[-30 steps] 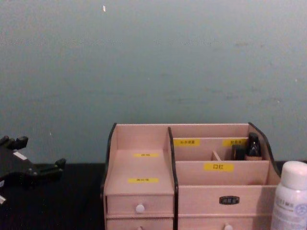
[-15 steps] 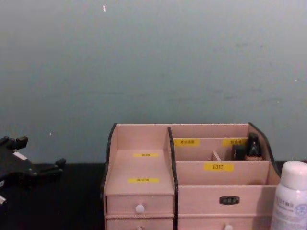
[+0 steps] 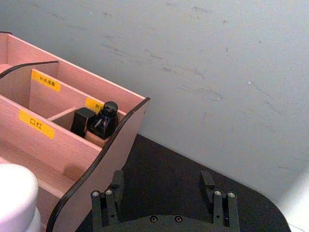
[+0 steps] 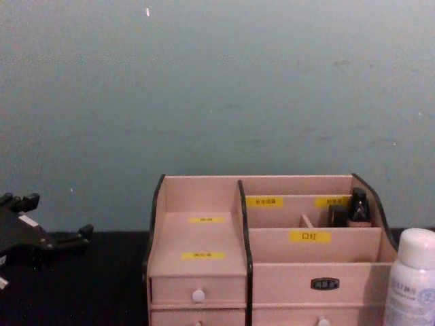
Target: Pick up the facial cleanser and watermelon frost from the table and place them into the tiered storage box.
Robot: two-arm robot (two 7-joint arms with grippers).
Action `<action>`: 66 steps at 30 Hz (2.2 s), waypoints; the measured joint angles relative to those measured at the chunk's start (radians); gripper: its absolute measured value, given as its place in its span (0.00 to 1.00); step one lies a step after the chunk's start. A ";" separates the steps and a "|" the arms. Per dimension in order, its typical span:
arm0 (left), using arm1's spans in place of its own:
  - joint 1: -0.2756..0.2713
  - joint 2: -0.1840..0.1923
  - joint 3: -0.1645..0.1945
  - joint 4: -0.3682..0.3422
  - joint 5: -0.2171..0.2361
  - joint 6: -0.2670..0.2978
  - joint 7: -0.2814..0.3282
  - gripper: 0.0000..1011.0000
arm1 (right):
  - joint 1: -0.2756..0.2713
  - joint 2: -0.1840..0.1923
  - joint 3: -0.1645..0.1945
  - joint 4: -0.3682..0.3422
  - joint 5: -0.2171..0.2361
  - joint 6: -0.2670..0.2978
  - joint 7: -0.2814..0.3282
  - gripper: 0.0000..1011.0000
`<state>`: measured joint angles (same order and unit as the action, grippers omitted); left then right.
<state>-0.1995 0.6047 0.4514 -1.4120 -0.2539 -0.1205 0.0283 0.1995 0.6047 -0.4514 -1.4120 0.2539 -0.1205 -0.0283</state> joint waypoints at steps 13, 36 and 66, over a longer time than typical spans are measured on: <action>0.000 0.000 0.000 0.000 0.000 0.000 0.000 0.99 | 0.000 0.000 0.000 0.000 0.000 0.000 0.000 0.99; 0.000 0.000 0.000 0.000 0.000 0.000 0.000 0.99 | -0.070 0.031 0.050 -0.070 0.025 0.026 0.024 0.99; 0.000 0.000 0.000 0.000 0.000 0.000 0.000 0.99 | -0.451 0.166 0.239 -0.404 0.254 0.147 0.199 0.99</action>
<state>-0.1995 0.6047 0.4514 -1.4120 -0.2539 -0.1205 0.0283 -0.2517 0.7708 -0.2124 -1.8158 0.5082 0.0261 0.1709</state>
